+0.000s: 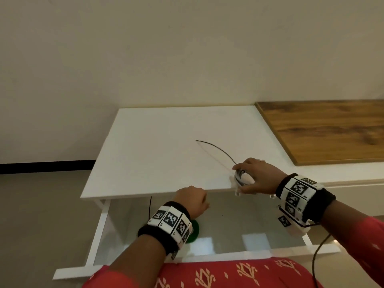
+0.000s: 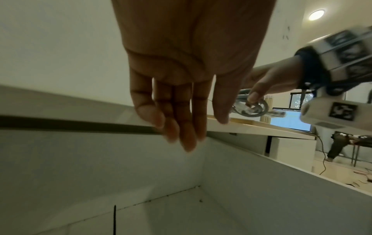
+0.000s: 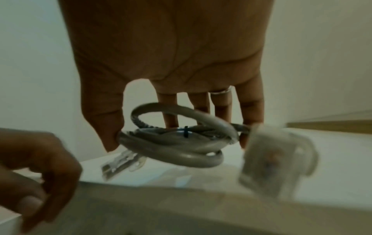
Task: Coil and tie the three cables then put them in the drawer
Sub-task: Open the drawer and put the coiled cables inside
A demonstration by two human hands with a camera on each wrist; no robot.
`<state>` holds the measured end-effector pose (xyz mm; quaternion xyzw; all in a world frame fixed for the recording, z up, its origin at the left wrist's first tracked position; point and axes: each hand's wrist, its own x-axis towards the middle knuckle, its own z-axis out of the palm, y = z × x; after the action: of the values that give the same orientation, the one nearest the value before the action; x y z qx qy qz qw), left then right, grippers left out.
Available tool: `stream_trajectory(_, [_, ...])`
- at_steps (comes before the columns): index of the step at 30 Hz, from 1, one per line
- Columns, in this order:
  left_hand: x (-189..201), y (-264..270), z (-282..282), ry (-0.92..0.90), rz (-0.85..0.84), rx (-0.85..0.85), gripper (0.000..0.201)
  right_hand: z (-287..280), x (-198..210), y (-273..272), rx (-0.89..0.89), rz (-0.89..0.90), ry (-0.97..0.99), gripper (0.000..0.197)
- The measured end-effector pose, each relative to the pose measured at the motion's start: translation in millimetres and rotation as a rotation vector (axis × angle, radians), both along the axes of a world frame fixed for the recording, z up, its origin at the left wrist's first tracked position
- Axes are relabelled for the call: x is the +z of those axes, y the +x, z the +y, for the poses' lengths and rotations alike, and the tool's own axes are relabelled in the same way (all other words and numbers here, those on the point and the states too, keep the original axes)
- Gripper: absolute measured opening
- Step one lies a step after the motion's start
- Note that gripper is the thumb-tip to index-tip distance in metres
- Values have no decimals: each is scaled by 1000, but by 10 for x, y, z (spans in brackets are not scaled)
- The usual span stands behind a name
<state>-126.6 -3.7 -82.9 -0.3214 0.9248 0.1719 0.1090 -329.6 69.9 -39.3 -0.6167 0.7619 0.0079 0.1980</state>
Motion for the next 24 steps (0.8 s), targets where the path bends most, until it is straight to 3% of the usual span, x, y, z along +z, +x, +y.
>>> stream_trajectory(2, [-53,52,-33,129,-110,15,30,60,6,200,119,-28,47,72])
stream_trajectory(5, [-149,111,-93,184,-255,48,39,117,-50,470,302,-68,158,75])
stream_trajectory(9, [-202,133,-203,220,-234,100,42,80,-312,646,430,-50,310,71])
stream_trajectory(14, [-244,100,-278,251,-268,76,49,-250,-667,635,401,-21,518,76])
stream_trajectory(20, [-242,87,-291,282,-345,9,60,-594,-1293,573,361,56,603,73])
stream_trajectory(24, [-201,101,-288,308,-362,-2,58,-581,-1822,577,276,80,633,85])
